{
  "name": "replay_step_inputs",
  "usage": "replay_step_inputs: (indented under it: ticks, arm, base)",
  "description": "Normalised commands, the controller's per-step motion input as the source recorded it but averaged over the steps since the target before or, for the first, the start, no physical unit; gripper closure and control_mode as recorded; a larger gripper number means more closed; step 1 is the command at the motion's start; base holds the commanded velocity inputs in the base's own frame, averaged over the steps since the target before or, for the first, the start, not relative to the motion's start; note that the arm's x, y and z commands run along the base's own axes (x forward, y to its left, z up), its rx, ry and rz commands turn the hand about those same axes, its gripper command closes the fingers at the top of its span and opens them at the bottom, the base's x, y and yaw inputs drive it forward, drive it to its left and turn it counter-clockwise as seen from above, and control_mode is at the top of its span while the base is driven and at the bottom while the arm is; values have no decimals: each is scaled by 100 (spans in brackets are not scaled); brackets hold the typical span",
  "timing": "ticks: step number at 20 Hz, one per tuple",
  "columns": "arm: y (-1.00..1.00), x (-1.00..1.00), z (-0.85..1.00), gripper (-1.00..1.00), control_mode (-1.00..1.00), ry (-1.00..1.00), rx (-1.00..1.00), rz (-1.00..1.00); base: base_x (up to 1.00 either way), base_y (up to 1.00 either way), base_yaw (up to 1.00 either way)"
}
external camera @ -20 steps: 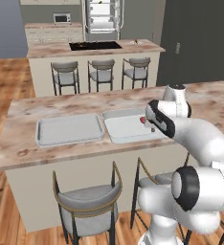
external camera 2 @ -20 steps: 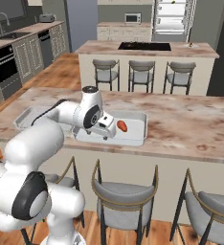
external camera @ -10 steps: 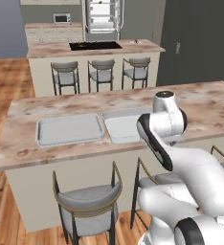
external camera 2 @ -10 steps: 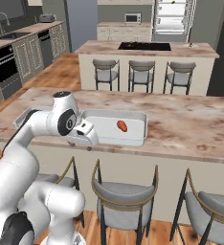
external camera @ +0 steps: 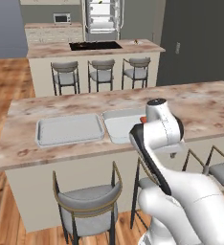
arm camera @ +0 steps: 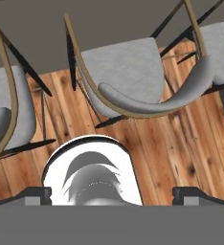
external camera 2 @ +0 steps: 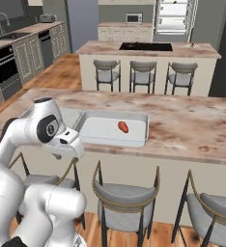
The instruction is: Place the cold items (pear and sweet potato) from the fridge in one tupperware on the dining counter. Place the warm items (kebab skewer and hot dog) in the stove area in another tupperware.
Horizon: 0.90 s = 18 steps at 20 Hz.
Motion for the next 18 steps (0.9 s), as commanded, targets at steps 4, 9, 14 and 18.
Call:
replay_step_inputs:
  ticks: [4, 9, 14, 18]
  arm:
    - [0, -6, 0, -100, -100, 2, 0, 0]
    - [3, -5, -4, -100, 100, 0, 0, 0]
    - [0, 0, 0, -100, 100, 0, 0, 0]
    - [0, 0, 0, -100, 100, 0, 0, 0]
  base:
    - [0, 0, 0]
    - [-45, 41, 0]
    - [-63, 97, 6]
    - [-19, 100, 14]
